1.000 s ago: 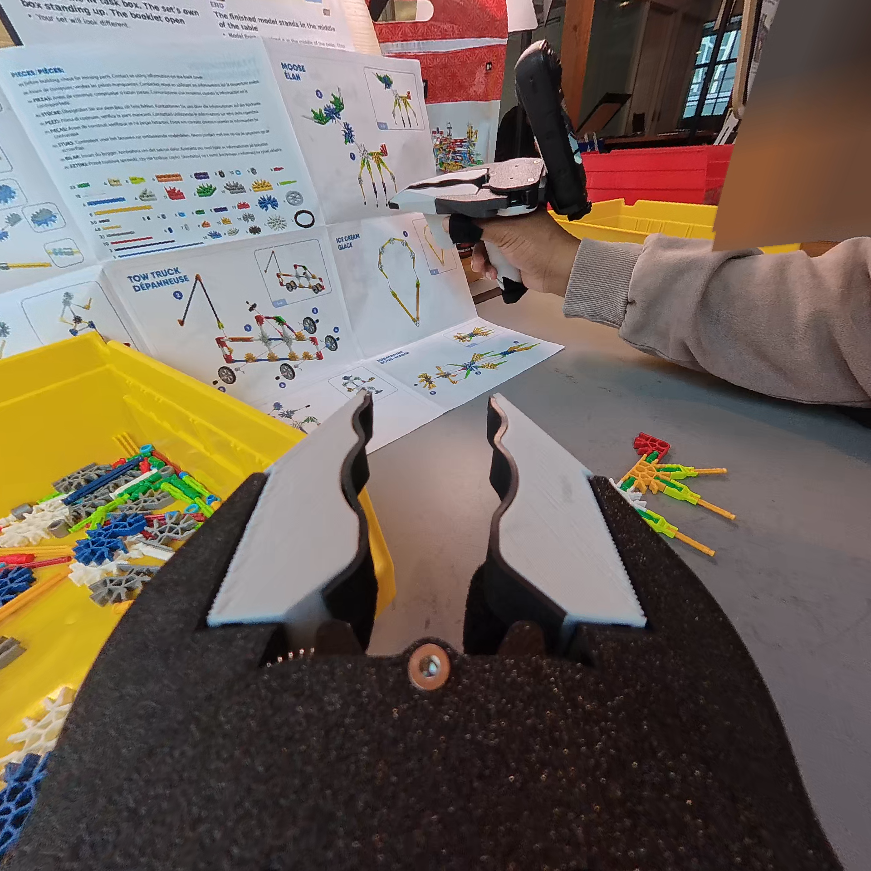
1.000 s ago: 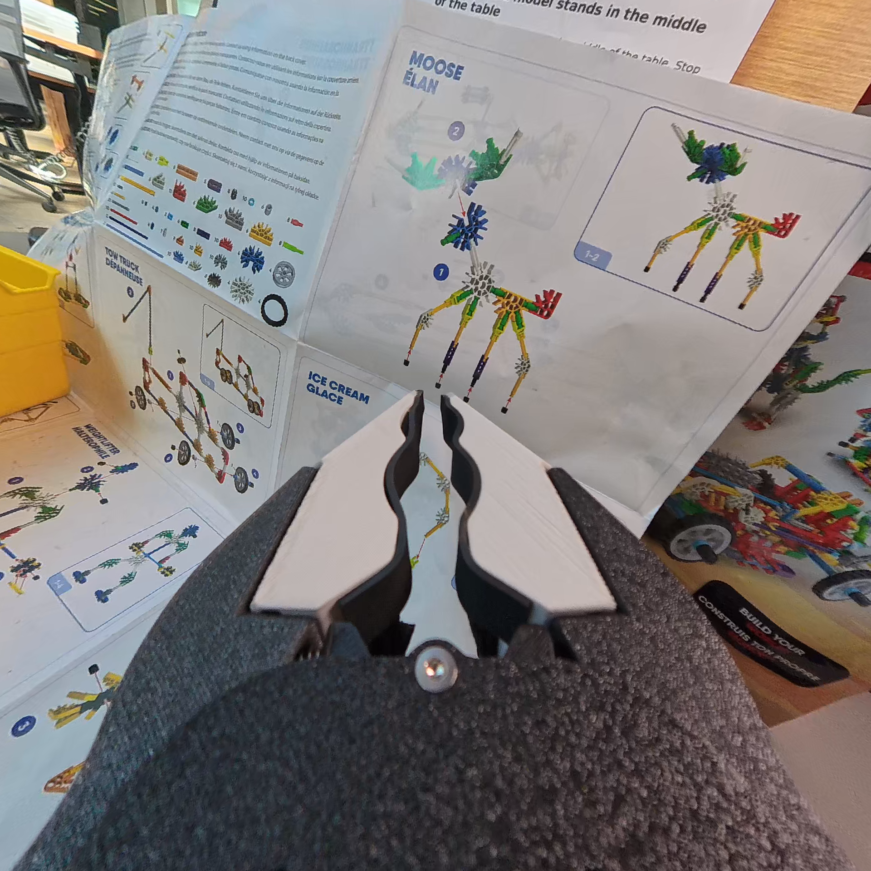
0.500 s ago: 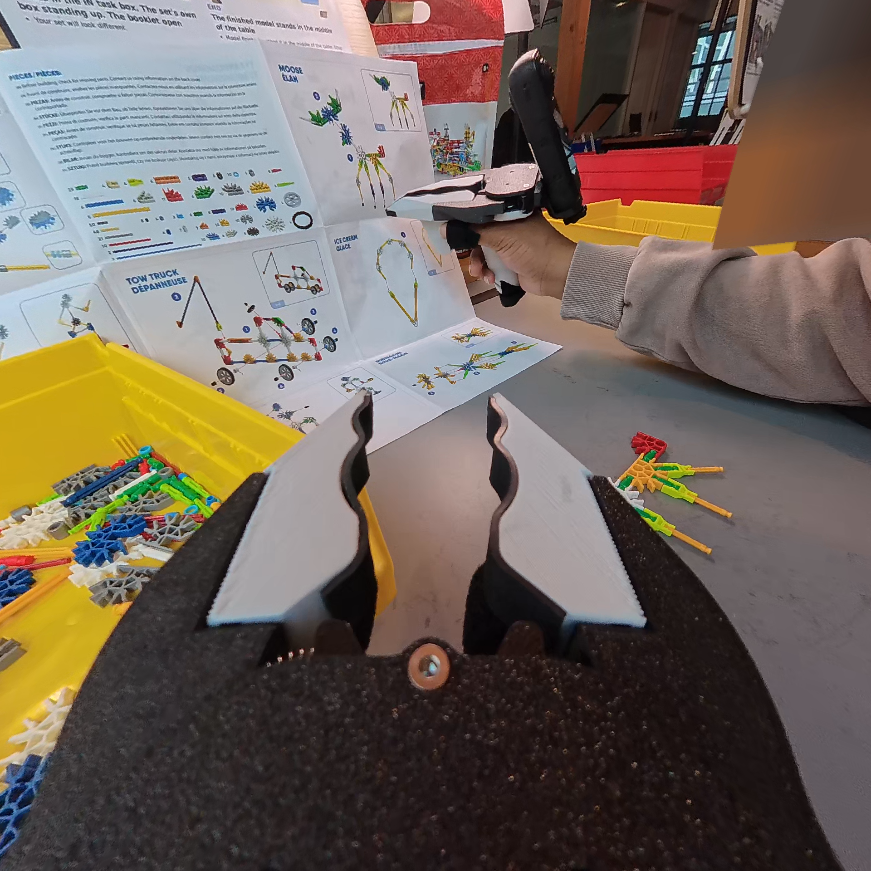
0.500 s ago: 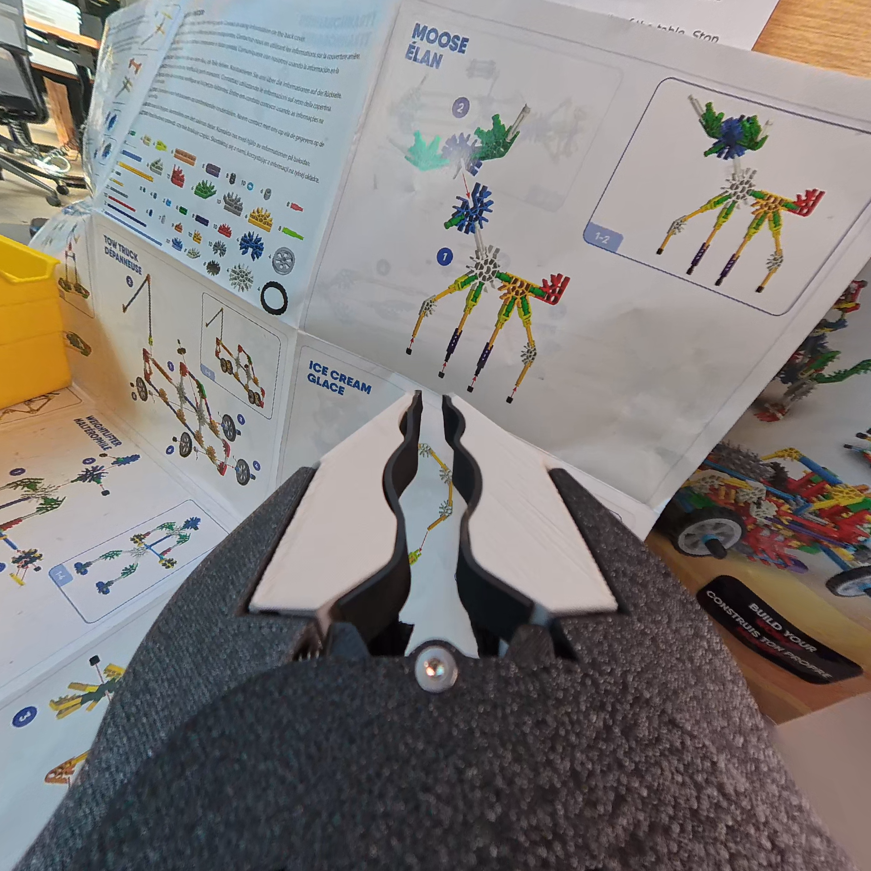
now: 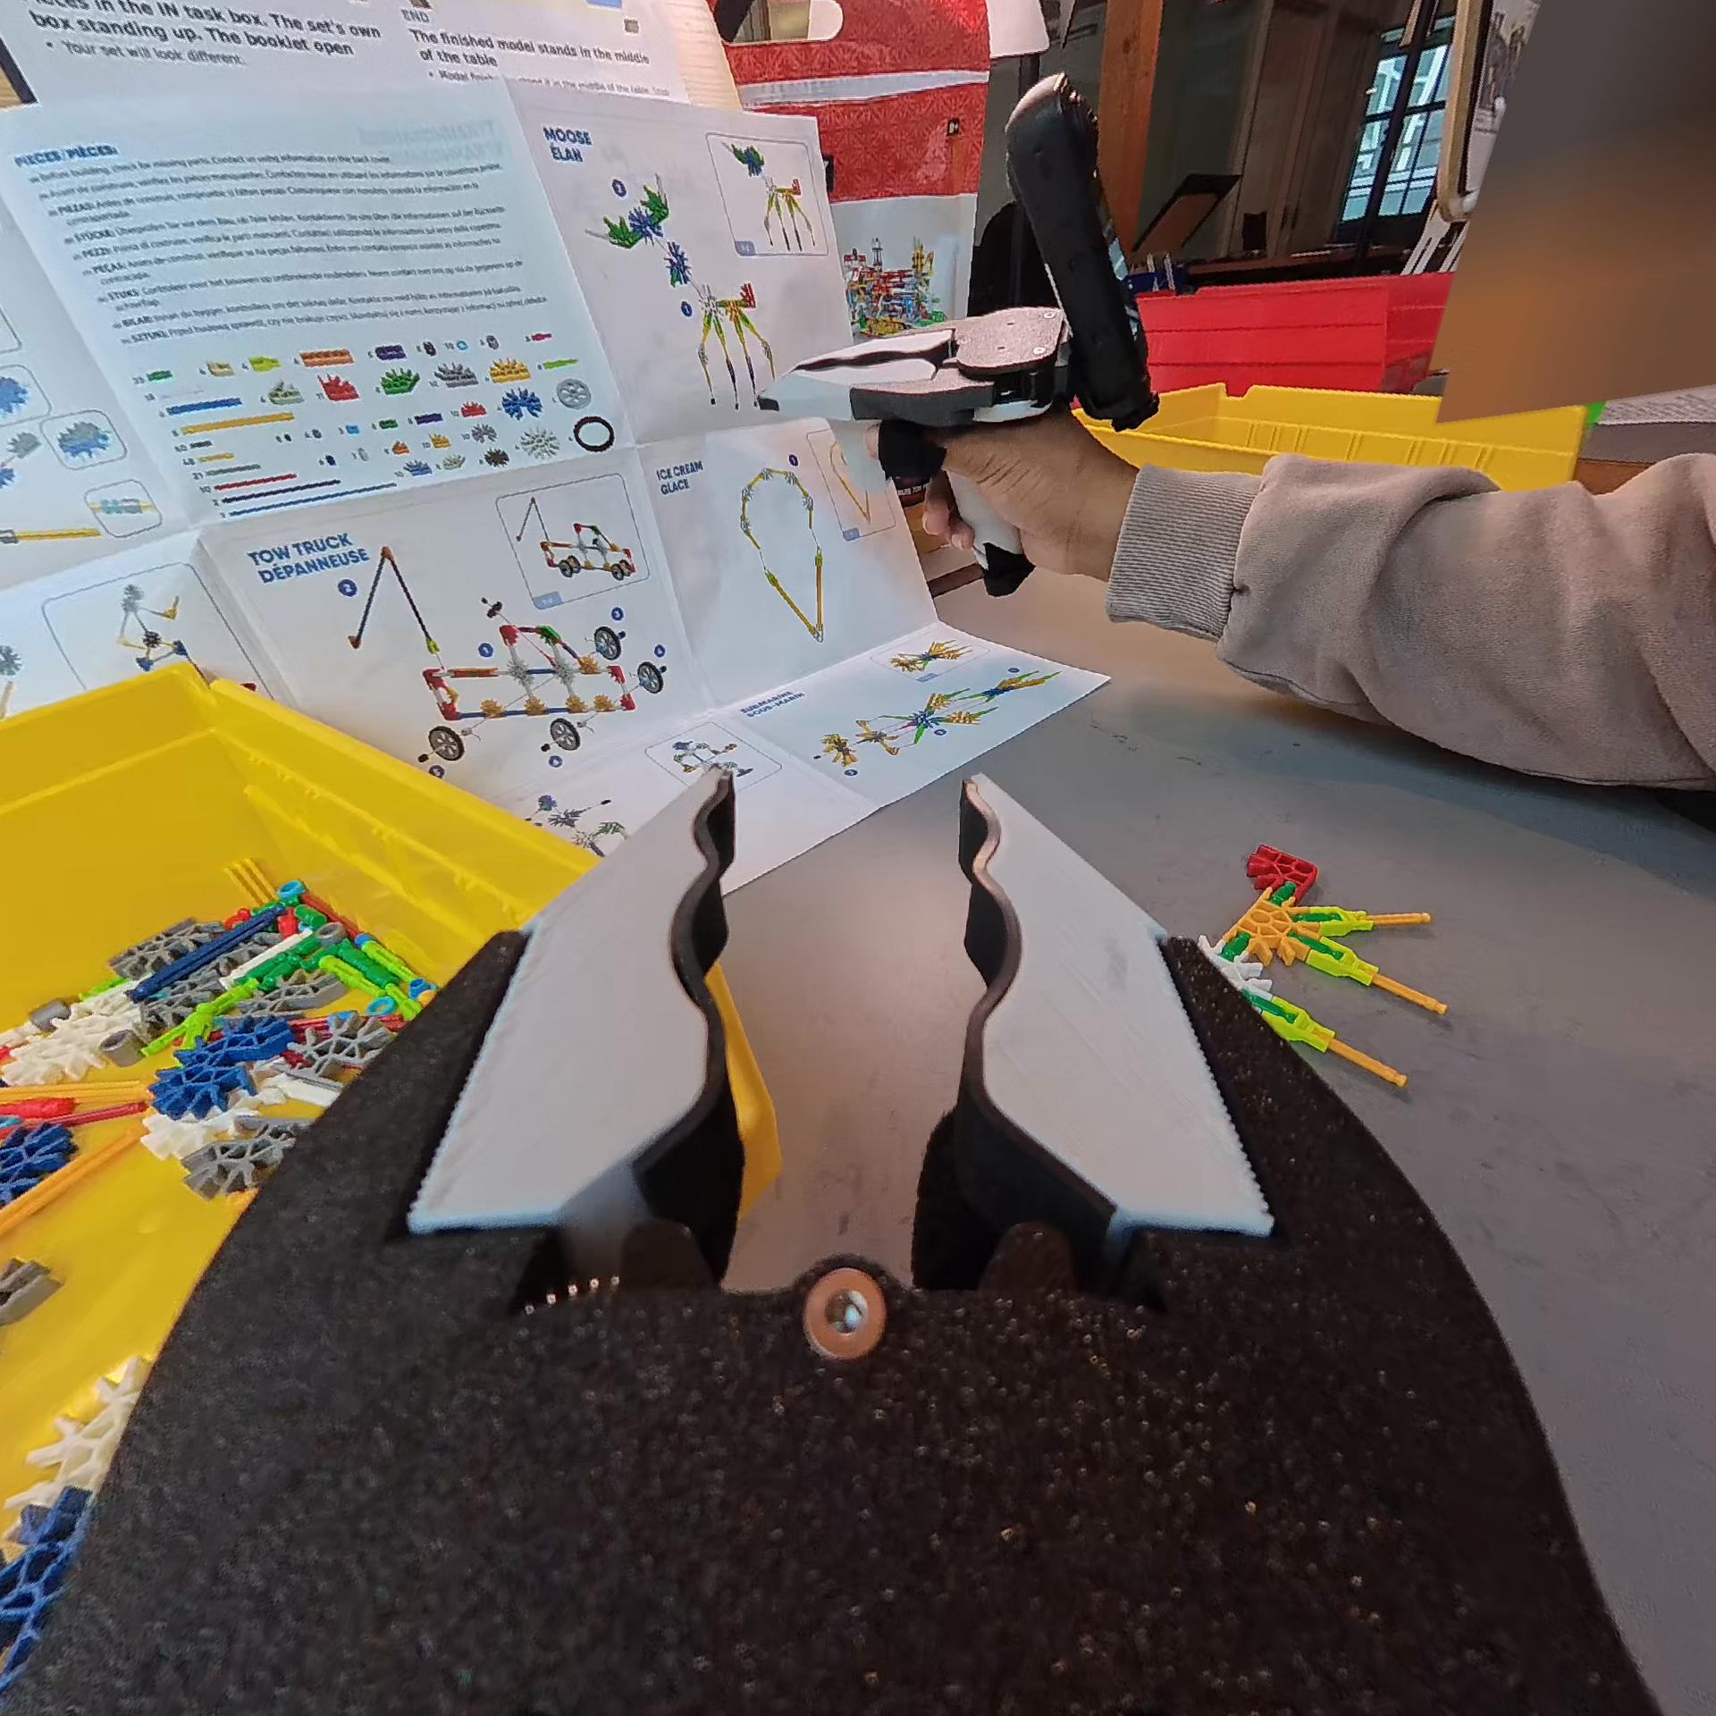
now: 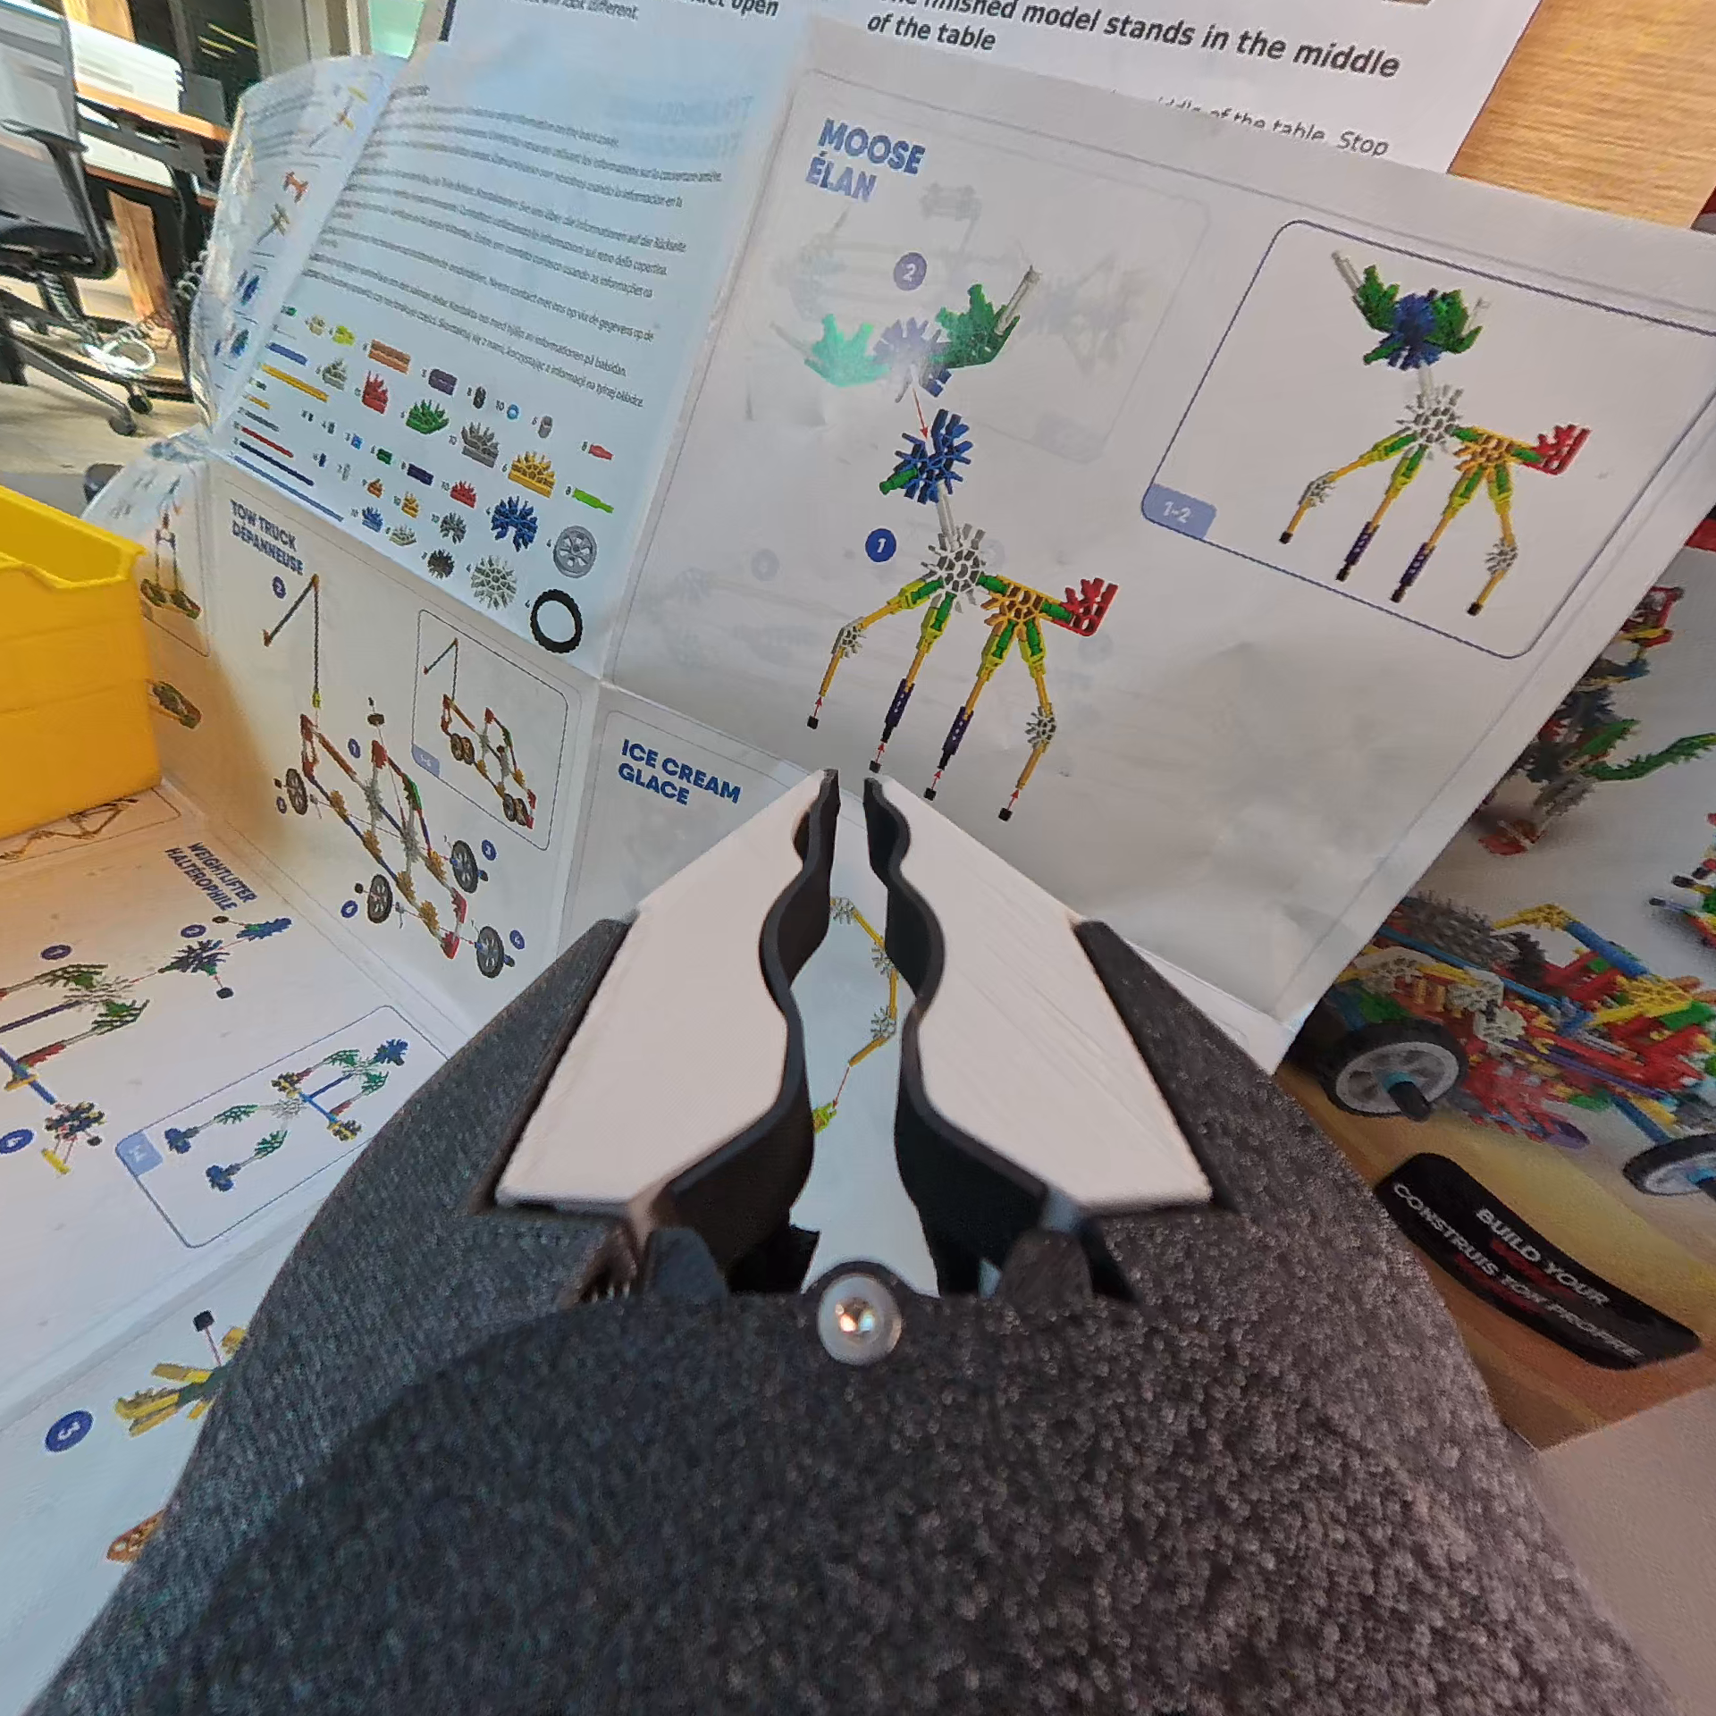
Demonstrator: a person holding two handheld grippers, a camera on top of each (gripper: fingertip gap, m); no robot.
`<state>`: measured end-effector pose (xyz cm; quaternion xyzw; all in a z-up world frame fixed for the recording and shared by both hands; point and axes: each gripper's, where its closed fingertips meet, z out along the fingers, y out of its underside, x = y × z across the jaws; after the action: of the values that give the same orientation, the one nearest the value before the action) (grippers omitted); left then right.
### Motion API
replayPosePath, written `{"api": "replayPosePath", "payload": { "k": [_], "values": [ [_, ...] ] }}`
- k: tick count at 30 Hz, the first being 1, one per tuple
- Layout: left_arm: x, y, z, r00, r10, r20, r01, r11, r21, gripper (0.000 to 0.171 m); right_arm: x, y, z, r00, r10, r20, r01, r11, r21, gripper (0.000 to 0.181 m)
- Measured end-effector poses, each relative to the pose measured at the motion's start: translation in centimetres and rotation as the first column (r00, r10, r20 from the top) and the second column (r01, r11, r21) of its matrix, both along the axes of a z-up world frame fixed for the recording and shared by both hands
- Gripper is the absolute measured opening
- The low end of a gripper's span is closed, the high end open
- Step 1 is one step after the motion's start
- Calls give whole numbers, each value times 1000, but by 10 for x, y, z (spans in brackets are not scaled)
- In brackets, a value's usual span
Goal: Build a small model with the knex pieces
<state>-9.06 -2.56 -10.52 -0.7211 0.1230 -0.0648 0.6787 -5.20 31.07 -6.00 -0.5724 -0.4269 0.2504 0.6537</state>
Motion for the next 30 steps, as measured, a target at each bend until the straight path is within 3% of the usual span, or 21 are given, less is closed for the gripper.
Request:
{"api": "replayPosePath", "payload": {
  "k": [15, 17, 30],
  "values": [
    [-11, 5, -8, 999, 43, -4, -43, 999, -27, 43, -30, 3, 23, 994, 19, -107, -19, 1000, 1, 3],
    [-15, 5, -9, 998, 60, -3, -60, 998, -32, 43, -34, 7, 14, 998, 11, -63, -12, 1000, -8, 5],
    [-13, 6, -8, 998, 26, 50, -25, 999, -32, 43, -17, 10, 17, 998, 33, -56, -29, 998, 64, 2]
  ]
}}
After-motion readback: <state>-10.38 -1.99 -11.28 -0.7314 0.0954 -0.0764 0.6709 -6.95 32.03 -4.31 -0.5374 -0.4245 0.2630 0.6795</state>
